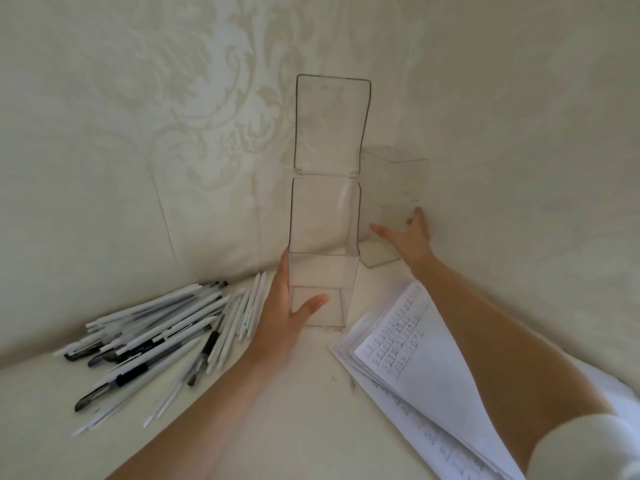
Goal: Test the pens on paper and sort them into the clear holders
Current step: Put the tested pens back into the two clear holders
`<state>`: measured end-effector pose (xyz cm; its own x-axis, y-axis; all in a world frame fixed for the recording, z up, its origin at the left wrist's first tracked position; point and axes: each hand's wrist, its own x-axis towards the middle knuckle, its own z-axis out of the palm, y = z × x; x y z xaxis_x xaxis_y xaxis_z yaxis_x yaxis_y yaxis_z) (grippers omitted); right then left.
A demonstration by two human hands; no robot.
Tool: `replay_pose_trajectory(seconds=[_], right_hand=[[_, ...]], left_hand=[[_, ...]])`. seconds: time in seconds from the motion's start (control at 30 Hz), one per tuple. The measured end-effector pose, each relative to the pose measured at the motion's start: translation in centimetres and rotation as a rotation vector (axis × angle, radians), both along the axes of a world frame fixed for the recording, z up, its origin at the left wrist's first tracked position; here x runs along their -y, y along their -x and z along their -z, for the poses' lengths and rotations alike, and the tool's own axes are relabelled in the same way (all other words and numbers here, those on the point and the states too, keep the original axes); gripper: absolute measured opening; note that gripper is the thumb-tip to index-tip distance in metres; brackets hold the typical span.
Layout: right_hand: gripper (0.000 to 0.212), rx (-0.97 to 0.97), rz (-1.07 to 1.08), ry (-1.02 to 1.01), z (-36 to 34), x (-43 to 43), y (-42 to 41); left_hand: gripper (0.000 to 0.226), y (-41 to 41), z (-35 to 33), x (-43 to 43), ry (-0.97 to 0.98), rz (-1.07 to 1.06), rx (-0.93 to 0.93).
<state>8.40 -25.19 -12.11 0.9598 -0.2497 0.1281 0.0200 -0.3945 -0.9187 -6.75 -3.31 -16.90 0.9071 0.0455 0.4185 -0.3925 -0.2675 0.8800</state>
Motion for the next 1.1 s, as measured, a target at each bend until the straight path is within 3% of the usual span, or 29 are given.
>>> replay_pose_trajectory(seconds=[0.43, 0.53, 0.6, 0.67, 0.73, 0.8, 0.93, 1.1], right_hand=[[0.103, 0.064, 0.154, 0.073, -1.4, 0.9, 12.1], [0.101, 0.078, 0.191, 0.073, -0.2, 1.4, 15.5], [0.101, 0.085, 0.210, 0.092, 0.7, 1.3, 16.9], [0.102, 0.092, 0.225, 0.127, 1.0, 1.2, 17.5], [0.106, 0.076, 0.246, 0.177, 0.8, 1.1, 17.4], [0.107, 0.055, 0.261, 0.237, 0.6, 1.0, 17.4], [0.096, 0.051, 0.196, 0.264, 0.7, 1.9, 18.3], [0.067, 0.184, 0.019, 0.014, -0.4, 5.0, 18.9]], left_hand=[[0.087, 0.4, -0.4, 0.0, -0.013, 0.052, -0.066], [0.092, 0.5, -0.6, 0.2, -0.039, -0.064, -0.073], [0.091, 1.7, -0.7, 0.5, -0.147, -0.226, 0.013], [0.083, 3.5, -0.6, 1.3, -0.317, -0.295, 0.220], [0.068, 5.4, -0.5, 2.3, -0.420, -0.259, 0.443], [0.054, 6.0, -0.6, 3.4, -0.431, -0.156, 0.534], [0.043, 5.3, -1.5, 6.4, -0.304, 0.147, 0.241], [0.094, 1.9, -3.1, 10.4, -0.208, 0.213, -0.078]])
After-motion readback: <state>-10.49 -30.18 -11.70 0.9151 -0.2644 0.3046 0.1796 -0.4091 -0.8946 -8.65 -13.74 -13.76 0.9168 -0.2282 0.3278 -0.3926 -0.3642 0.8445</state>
